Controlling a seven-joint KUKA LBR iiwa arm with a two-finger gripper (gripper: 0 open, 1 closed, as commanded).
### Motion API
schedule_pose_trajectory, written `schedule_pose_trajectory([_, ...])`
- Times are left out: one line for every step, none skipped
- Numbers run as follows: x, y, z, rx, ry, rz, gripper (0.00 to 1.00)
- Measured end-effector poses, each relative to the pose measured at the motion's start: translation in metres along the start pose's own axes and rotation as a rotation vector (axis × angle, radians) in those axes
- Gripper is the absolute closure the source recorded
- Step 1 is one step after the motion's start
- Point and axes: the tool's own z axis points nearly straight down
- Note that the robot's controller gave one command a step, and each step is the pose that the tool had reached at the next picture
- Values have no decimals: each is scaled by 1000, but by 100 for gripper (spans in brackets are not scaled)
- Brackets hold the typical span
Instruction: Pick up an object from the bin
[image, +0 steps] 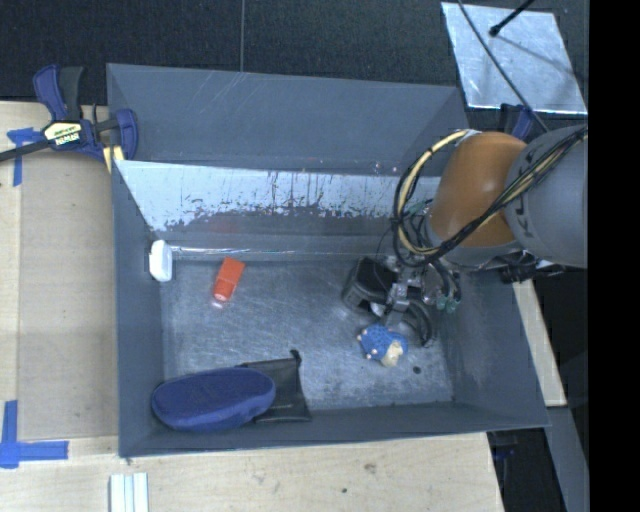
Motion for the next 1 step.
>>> schedule_pose_trajectory([-15,-6,-128,-3,3,-21,100])
